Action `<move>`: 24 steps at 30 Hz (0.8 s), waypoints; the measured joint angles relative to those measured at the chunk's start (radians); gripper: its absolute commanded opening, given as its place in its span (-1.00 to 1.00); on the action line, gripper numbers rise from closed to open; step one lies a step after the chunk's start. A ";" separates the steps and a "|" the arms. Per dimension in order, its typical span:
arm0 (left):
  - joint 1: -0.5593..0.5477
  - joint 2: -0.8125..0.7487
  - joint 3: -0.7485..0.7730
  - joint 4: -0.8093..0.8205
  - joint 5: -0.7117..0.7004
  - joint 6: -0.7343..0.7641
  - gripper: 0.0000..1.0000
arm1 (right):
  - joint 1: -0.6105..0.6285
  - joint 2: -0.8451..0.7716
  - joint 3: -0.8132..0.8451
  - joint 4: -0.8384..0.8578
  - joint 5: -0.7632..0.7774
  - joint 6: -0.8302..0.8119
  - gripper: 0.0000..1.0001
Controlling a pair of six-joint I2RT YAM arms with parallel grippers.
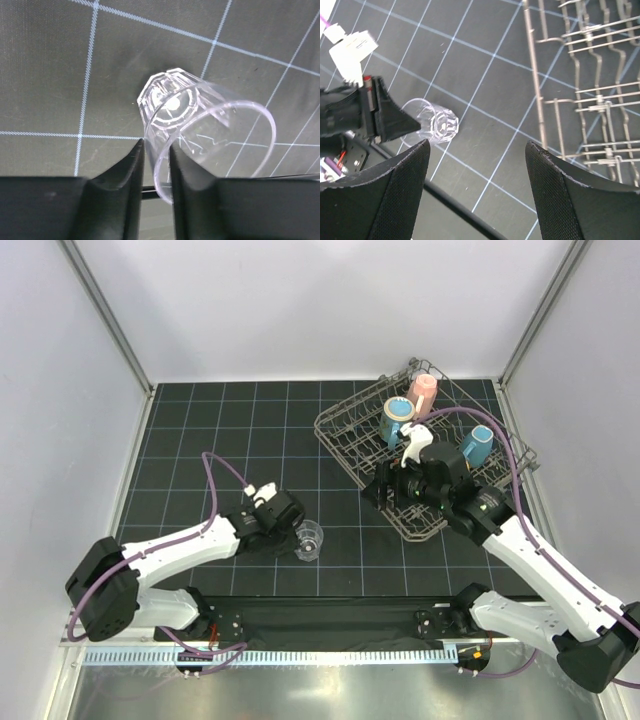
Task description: Load the cups into the dish rack
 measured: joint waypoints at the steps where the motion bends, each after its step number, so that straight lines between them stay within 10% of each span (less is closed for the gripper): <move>1: 0.000 0.000 -0.005 0.002 0.002 -0.001 -0.62 | 0.000 0.000 -0.002 0.000 -0.016 -0.003 0.55; 6: 0.000 -0.004 -0.013 0.002 0.004 0.000 -1.00 | 0.000 0.007 -0.015 0.005 -0.081 -0.015 0.55; 24: 0.000 -0.392 -0.069 0.055 0.027 0.013 -1.00 | 0.000 0.060 -0.012 -0.003 -0.192 -0.018 0.55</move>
